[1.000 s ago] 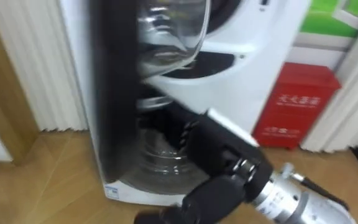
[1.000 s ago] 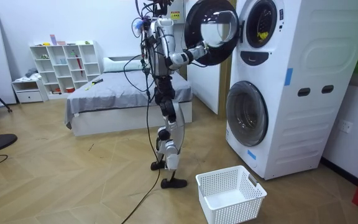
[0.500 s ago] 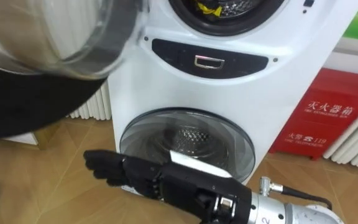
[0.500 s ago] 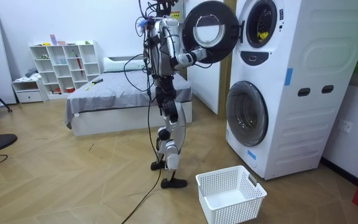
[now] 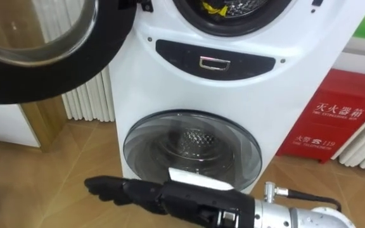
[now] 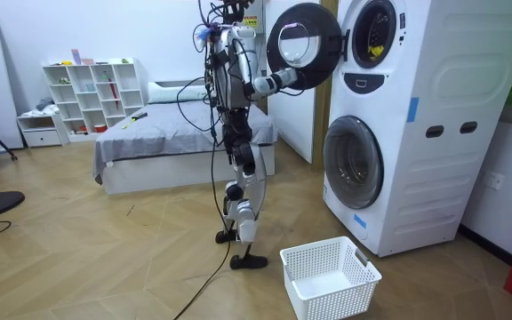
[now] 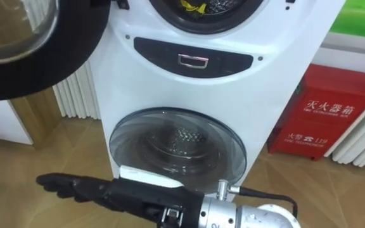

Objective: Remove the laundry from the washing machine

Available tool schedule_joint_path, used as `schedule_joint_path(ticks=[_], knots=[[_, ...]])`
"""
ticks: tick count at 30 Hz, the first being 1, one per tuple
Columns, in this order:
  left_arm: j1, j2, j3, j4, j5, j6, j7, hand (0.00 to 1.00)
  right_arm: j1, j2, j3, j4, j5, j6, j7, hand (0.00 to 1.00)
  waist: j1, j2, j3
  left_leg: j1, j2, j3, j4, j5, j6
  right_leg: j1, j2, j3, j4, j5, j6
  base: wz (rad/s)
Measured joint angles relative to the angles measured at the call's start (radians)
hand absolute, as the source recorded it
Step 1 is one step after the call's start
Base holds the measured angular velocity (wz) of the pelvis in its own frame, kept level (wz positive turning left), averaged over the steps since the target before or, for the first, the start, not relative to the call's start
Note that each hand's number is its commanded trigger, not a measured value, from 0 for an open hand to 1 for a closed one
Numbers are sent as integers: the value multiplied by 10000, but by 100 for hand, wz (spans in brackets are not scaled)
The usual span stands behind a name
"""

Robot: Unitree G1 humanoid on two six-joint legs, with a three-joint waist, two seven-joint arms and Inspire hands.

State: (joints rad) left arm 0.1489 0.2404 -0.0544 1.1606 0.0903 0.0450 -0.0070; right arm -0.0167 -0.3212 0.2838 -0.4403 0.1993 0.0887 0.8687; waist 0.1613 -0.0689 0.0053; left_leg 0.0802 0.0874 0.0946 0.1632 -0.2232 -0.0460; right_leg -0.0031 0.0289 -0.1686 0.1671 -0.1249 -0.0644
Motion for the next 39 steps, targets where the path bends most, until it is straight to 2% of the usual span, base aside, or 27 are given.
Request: schedule_joint_path(ticks=[3,7,12,19,23,27,32,37,39], knots=[[156,-17,32,-15,-7,0,-9,0,102,209,-431,-38,-624,0,-310,0,-146,55,-54,29,-8,9,-8,4,4,19,-10,26,9,-9,13,0],[253,-95,41,3,-95,-11,166,0,683,548,-929,-22,-890,-21,-1257,0,-366,50,-61,51,-33,18,34,6,9,63,-27,52,-10,-15,28,0],[312,-192,106,-3,-117,-40,445,0,812,843,-1534,-23,-891,-87,-2752,0,-592,74,-46,57,-61,113,37,12,18,40,-57,114,2,-25,58,-3],[427,-282,145,-9,-16,-69,566,0,806,912,-1594,72,-1236,-253,-4594,0,-553,97,-12,312,-123,136,-22,12,18,287,-82,217,-93,-57,125,-3],[499,-380,516,-15,18,1,625,0,794,913,-1651,189,-1260,-250,-4982,0,-525,84,-9,340,-131,153,-38,12,18,318,-85,222,-140,-67,144,0],[523,-401,521,-19,0,37,694,0,483,912,-1701,449,-1250,-204,-5390,0,-503,31,21,346,-131,150,-41,12,18,331,-85,229,-153,-70,148,0],[535,-459,526,-13,8,218,851,0,-114,910,-1717,495,-1151,-203,-5902,0,-501,-23,2,338,-144,105,-39,11,18,317,-97,260,-165,-80,162,0],[544,-483,687,13,123,240,890,0,-1207,888,-1803,1033,-775,-205,-6537,0,-464,-56,8,342,-143,99,-40,11,18,324,-106,241,-151,-79,162,1],[531,-473,740,-23,244,376,838,0,-1628,892,-1950,1547,-423,-217,-6839,0,-527,-65,2,352,-141,99,-29,11,18,401,-145,26,-146,-79,162,19]])
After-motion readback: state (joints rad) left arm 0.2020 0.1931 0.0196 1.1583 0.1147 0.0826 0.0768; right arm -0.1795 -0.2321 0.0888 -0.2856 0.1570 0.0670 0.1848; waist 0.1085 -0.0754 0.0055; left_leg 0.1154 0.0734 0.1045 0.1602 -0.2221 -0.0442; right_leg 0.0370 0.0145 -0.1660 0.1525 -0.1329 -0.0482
